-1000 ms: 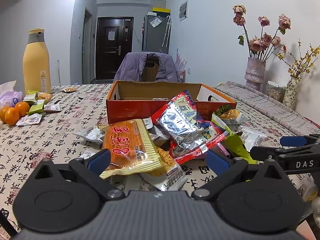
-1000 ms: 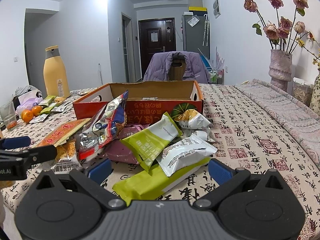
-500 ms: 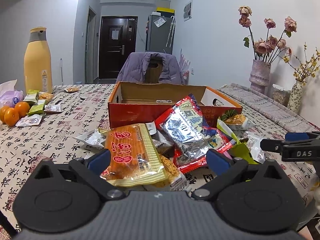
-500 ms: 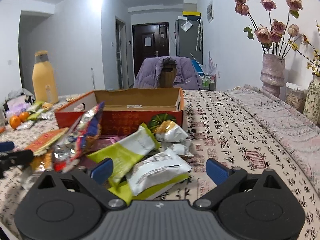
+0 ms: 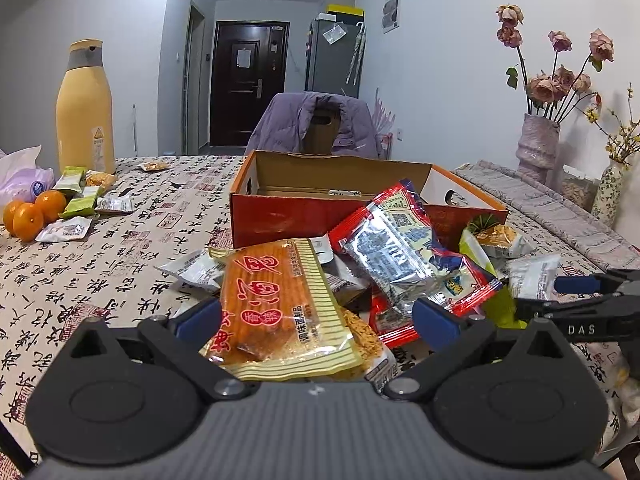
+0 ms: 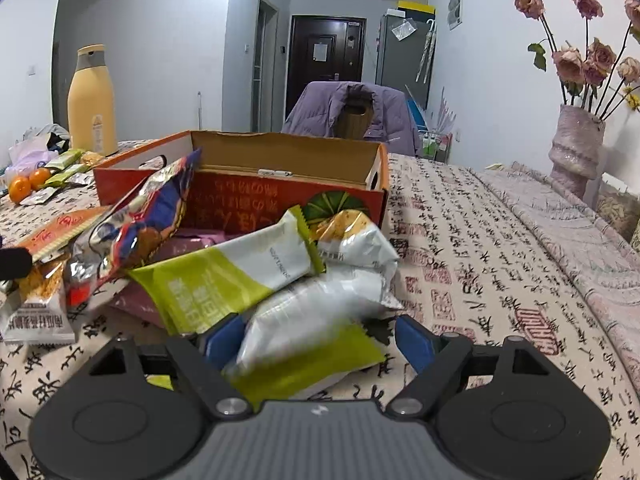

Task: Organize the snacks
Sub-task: 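Grasp the orange bread packet with the left gripper while the right grasps a white packet, then lift the orange bread packet into the box with the left gripper and release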

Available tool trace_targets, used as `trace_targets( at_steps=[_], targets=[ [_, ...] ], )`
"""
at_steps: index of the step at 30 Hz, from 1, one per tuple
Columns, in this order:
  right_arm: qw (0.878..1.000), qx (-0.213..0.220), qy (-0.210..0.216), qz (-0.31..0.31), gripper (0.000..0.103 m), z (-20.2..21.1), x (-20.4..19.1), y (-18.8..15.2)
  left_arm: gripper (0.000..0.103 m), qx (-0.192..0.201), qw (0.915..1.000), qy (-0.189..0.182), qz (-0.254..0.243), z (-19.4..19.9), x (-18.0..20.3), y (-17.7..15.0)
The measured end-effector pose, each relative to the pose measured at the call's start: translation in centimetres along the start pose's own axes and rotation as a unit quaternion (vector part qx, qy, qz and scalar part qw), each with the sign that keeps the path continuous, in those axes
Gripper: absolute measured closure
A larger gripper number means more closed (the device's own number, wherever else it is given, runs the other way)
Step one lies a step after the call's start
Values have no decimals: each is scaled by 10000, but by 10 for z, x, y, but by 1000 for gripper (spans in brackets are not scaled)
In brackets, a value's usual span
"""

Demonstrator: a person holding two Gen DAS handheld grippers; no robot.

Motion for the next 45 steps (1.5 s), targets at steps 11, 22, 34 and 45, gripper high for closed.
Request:
trace_targets(
  at_steps=[11,22,34,45],
  targets=[
    [9996,164,179,-150,79,5,2,4,0,-52,10000,46,54,2,-3,-3],
    [9973,491,79,-544,92,22,10,8,0,-119,9994,300,136,-3,-16,3],
    [9961,573,83,-670,92,33,5,10,10,-829,9954,345,345,-48,-25,14],
    [9952,605,46,-769,92,37,5,11,55,-923,9934,298,614,-52,-33,9]
  ],
)
Point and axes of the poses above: each gripper's, at about its wrist camera, not at the fingertips, and z roughly against the way its jaws point, x to its right, y to its top, the point moved 4 cm from there along -z, roughly the way its jaws point, and after that the axes turned 10 degrees about x, right-handed, at the moved point
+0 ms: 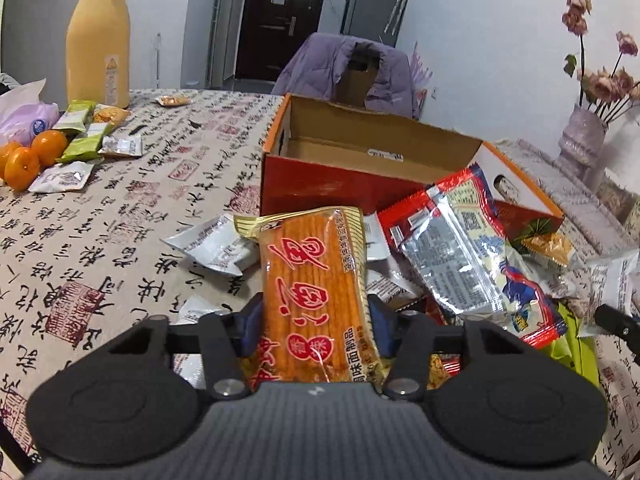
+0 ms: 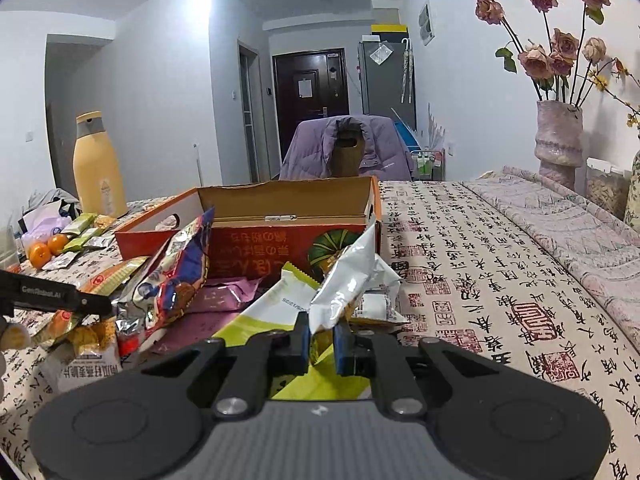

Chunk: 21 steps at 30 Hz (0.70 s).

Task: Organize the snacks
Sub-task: 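Lift the orange bread packet into the box with the left gripper and release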

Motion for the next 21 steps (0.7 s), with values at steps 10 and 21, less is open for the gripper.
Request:
trace_targets(
  at_steps=[10,21],
  targets=[
    [9999,106,62,18,92,5,-4,6,58,447,9990,-4,-9,26,-3,17],
    [9999,-100,25,-11,89,-7,-3,4,58,614,9981,-90,-30,30,1,26]
  ],
)
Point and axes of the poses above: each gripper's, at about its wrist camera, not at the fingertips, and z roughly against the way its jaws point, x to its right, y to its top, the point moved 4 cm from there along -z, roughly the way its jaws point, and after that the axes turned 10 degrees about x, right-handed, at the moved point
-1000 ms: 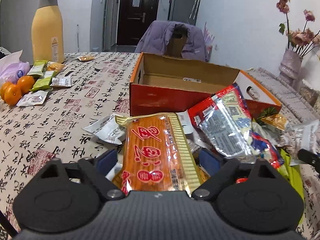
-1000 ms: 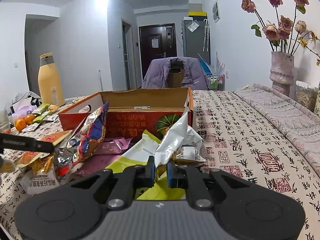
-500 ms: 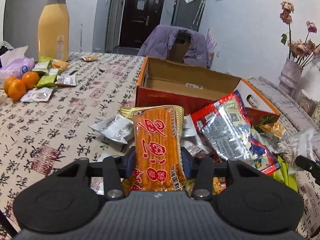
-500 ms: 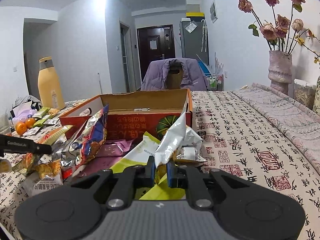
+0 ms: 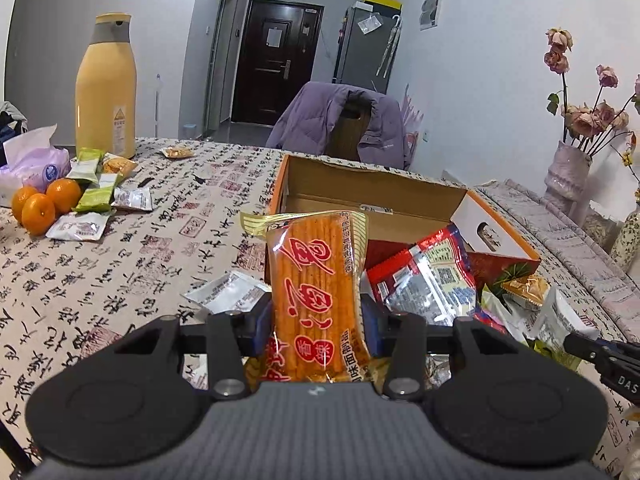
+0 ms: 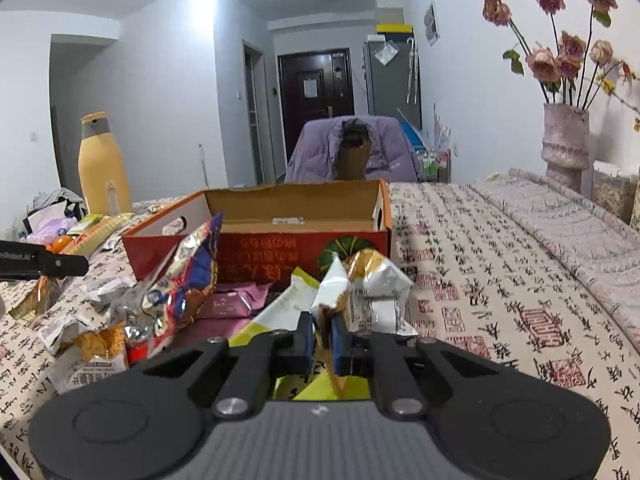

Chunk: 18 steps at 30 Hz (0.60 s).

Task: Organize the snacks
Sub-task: 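Lift the orange bread packet into the box with the left gripper and release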

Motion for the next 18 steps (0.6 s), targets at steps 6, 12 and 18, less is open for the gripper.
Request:
trace_targets(
  at_steps=[6,12,18],
  targets=[
    [9997,-155,-131,-132,80,-18,8,0,58,-64,10000,-15,16,-1,-1,-5],
    [9999,-1,-58,-103,89,-19,5,6,58,17,10000,-40,-23,3,1,0],
    [9995,295,3,-73,89,-11,1,21,58,146,9998,-63,-126,0,6,14]
  ],
)
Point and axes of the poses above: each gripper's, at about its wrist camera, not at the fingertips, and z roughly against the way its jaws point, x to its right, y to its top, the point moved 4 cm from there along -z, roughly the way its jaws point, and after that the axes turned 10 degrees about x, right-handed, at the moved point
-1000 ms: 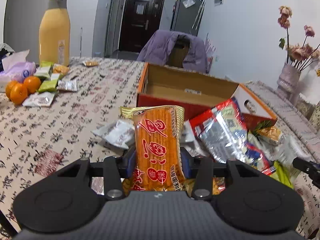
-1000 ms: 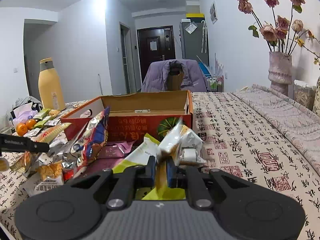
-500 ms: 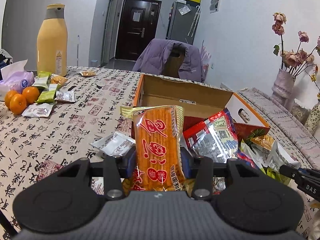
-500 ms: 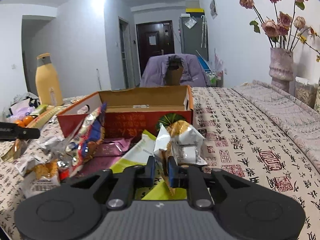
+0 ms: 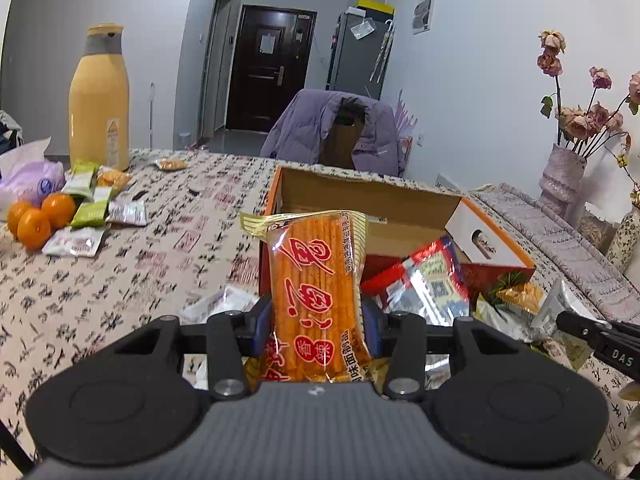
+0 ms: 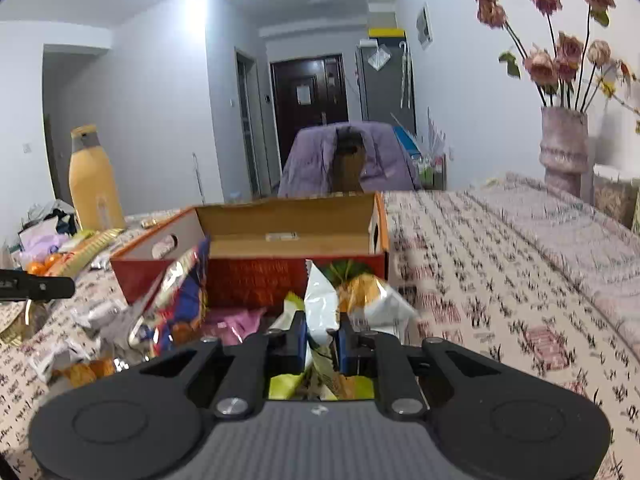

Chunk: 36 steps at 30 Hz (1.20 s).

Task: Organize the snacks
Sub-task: 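Lift the orange bread packet into the box with the left gripper and release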

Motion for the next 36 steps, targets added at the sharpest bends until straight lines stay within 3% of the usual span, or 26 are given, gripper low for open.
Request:
trace_targets(
  at_steps=[11,21,27,36],
  targets=[
    [9987,437,114,239,89,-33,-9,54,58,399,9986,-43,-343,-28,25,52],
    [9995,173,143,234,89,-111,-17,85,58,465,9980,33,-430,-93,46,91],
    [9997,-69,-3,248,89,-157,-19,76,58,327,9983,213,-440,-137,51,85],
    [9990,-335,-43,277,89,-176,-12,48,58,104,9976,367,-585,-173,37,50]
  ],
)
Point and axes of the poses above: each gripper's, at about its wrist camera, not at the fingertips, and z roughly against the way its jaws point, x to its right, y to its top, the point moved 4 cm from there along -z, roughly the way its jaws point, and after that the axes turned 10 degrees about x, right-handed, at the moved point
